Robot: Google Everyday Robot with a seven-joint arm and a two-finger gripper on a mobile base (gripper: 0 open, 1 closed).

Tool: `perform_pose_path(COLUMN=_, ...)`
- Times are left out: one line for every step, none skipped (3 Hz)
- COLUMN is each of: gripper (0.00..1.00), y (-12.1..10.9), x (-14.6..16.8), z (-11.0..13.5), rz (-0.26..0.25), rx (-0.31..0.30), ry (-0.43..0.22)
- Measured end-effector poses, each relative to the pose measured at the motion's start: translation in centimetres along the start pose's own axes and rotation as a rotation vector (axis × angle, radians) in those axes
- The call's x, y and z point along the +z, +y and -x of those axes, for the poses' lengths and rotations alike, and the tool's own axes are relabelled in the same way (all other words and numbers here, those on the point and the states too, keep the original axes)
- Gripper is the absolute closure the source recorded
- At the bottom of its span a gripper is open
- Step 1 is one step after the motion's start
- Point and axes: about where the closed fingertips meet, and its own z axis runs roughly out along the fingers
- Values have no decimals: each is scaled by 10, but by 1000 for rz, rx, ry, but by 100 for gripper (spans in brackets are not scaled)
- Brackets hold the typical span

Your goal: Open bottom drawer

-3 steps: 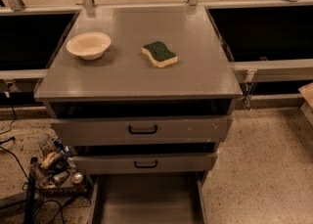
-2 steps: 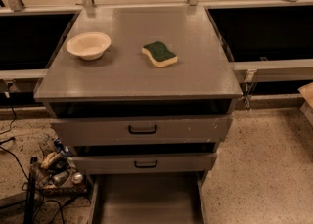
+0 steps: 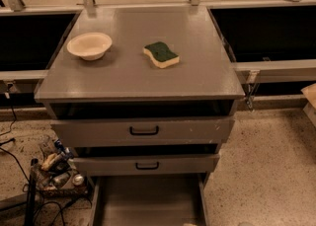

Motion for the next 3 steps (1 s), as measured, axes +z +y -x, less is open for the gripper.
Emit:
perform_pose_path(gripper=0, y=-5, x=6, z=4, rz=-13, rx=-1, ry=9)
perform_pose_path(gripper=0, y=-17, x=17, z=1, rz=-12, rx=27, ry=21)
perform_pose_path(gripper=0, y=-30, x=29, z=-7, rz=-7, rx=61, ry=39)
